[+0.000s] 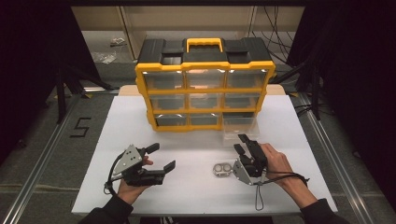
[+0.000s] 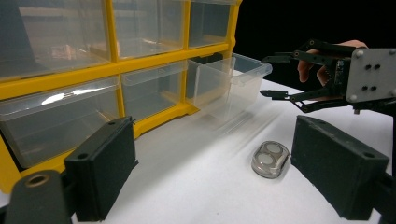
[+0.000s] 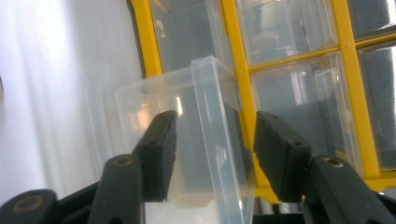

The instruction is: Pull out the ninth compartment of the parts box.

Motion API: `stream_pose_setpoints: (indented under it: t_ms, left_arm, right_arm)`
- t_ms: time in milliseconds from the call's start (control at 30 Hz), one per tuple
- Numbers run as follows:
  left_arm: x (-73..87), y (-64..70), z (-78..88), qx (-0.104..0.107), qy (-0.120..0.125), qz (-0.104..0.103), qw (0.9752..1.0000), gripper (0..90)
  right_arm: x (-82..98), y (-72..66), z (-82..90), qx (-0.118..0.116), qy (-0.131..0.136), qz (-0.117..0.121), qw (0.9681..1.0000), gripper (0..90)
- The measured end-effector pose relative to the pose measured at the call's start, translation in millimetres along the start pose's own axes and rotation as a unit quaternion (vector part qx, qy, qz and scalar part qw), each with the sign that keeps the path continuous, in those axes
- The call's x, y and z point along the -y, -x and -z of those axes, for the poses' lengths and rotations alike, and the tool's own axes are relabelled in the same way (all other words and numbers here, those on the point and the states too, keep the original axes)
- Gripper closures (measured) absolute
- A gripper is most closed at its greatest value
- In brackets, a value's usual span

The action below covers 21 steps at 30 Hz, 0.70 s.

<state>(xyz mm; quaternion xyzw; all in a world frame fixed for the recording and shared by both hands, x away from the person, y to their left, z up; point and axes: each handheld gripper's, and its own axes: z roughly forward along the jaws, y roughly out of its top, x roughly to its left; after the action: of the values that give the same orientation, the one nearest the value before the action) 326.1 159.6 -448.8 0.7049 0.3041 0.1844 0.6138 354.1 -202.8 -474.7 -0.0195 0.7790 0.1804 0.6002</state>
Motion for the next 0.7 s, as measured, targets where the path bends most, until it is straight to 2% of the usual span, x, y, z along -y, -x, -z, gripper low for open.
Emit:
stream_pose_setpoints:
  t_ms: [233, 333, 400, 467, 700]
  left_arm:
    - [0.0, -0.2, -0.1, 0.0, 0.0, -0.001, 1.0, 13.4]
    - [-0.1, -0.2, 0.0, -0.001, 0.0, -0.001, 1.0, 13.4]
    - [-0.1, -0.3, -0.1, -0.001, 0.0, 0.0, 1.0, 13.4]
    - [-0.1, -0.2, 0.0, -0.001, 0.0, 0.0, 1.0, 13.4]
    - [-0.2, -0.5, -0.2, -0.001, -0.001, 0.0, 1.0, 13.5]
  right_arm:
    - [-3.4, 3.7, 1.6, -0.02, 0.011, -0.048, 0.9986, 45.5]
    - [-5.5, 6.6, 2.9, -0.035, 0.013, -0.082, 0.9959, 43.9]
    - [-6.5, 8.9, 3.6, -0.045, 0.016, -0.108, 0.993, 43.0]
    - [-7.3, 11.4, 4.2, -0.06, 0.018, -0.14, 0.9882, 41.9]
    - [-9.0, 19.3, 5.8, -0.104, 0.026, -0.204, 0.9731, 38.6]
